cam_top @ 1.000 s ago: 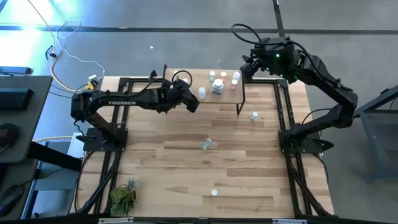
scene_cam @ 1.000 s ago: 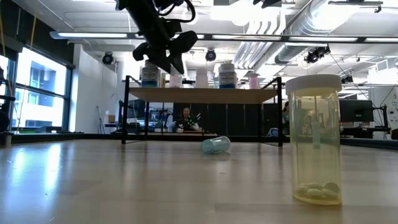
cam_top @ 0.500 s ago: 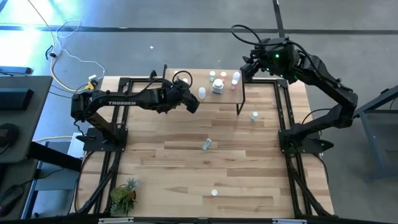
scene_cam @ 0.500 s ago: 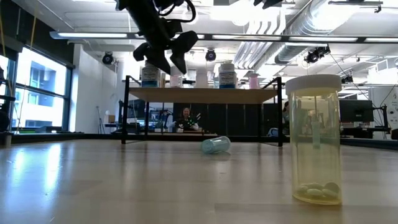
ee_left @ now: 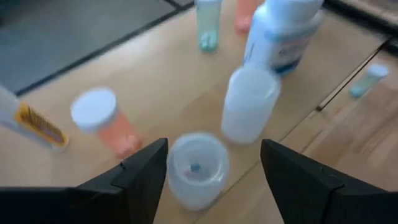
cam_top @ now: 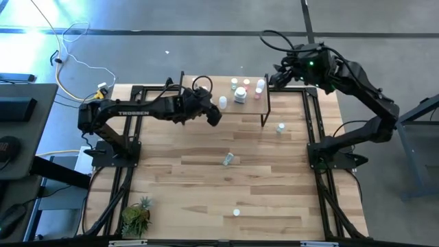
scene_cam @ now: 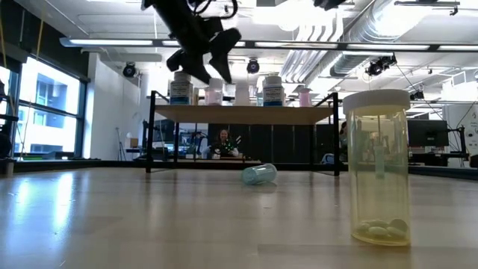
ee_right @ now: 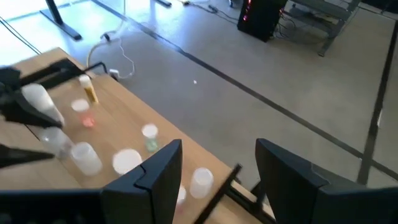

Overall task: Pick and place medicine bottles onto shelf by color
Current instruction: Put the bottom transparent pill bottle on the shelf, then put the top blue pill bottle on the shelf

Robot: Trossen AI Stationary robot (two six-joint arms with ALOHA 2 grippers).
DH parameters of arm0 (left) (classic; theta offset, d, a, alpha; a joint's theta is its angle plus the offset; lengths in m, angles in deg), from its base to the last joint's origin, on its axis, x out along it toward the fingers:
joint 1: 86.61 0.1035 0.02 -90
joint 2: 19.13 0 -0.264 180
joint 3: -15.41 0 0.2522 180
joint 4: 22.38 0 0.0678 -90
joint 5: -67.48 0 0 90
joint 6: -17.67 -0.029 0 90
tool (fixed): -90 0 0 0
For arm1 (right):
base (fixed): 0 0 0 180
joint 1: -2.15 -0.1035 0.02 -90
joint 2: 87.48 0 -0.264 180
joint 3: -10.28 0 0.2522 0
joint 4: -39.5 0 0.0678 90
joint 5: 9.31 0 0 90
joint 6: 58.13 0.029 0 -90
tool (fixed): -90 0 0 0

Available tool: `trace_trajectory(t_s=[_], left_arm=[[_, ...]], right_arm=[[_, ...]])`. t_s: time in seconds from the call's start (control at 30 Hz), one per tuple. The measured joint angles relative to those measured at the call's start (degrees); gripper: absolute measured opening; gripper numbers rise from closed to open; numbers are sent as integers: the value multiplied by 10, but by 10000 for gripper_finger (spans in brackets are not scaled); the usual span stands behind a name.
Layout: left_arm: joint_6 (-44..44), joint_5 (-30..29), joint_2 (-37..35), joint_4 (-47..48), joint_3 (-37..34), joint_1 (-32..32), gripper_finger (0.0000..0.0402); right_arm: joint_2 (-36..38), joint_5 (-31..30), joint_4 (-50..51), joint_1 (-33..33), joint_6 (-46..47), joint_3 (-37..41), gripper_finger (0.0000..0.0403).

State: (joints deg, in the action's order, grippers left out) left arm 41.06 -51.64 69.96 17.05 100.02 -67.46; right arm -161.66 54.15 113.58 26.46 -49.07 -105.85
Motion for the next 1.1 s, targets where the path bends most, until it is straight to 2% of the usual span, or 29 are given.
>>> trace_trajectory(t_s=[0.43,0.87,0.97,1.1], left_arm=[[-76,-35,-1,5,62,0,248],[-124,-32,-5,106,150,-5,248],[-127,-18,-17,110,150,-5,248],[-131,7,-36,127,150,0,248]], right_arm=[[8,-4,98,2,43,1,195],[9,-10,198,-3,121,5,195],[35,-31,198,-11,154,59,195],[96,-13,157,-11,194,154,195]])
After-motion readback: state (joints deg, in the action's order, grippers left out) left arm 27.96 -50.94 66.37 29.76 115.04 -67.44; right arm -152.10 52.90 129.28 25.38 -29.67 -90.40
